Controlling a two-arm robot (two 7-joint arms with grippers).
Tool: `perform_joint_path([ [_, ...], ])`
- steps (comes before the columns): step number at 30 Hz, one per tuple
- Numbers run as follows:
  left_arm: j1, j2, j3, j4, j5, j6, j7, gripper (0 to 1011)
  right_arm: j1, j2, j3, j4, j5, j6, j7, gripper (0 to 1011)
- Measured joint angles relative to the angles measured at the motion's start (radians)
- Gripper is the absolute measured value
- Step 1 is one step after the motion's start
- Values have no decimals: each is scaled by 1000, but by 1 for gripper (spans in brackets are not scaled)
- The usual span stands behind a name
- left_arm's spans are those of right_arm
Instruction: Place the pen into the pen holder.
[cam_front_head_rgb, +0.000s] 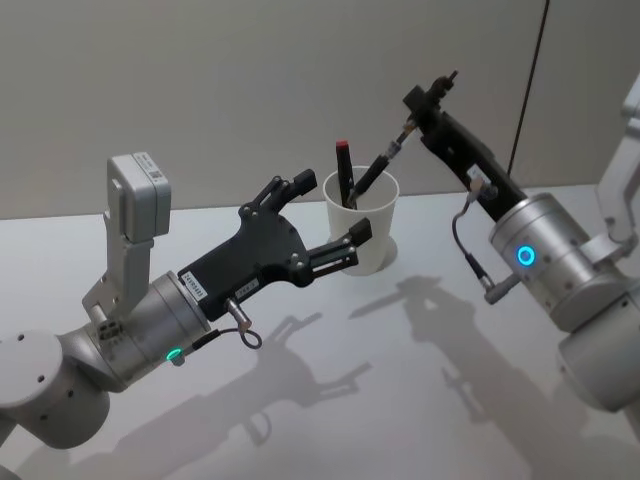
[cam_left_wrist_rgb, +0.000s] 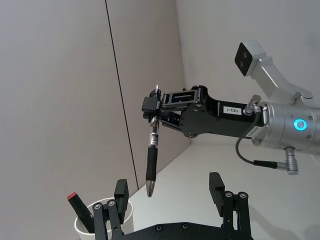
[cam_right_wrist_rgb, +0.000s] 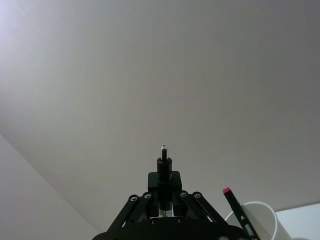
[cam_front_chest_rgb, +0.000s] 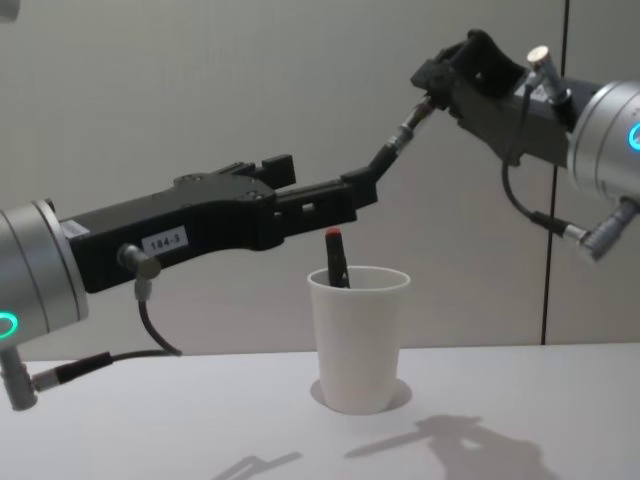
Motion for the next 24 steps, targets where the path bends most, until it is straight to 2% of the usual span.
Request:
perform_joint_path([
  [12,0,0,0,0,0,0,0,1001,66,2,15,87,-61,-11,61,131],
  [18,0,0,0,0,0,0,0,1001,97,1,16,136,-117,-19,97,131],
  [24,0,0,0,0,0,0,0,1001,130,0,11,196,-198,-39,145,131],
])
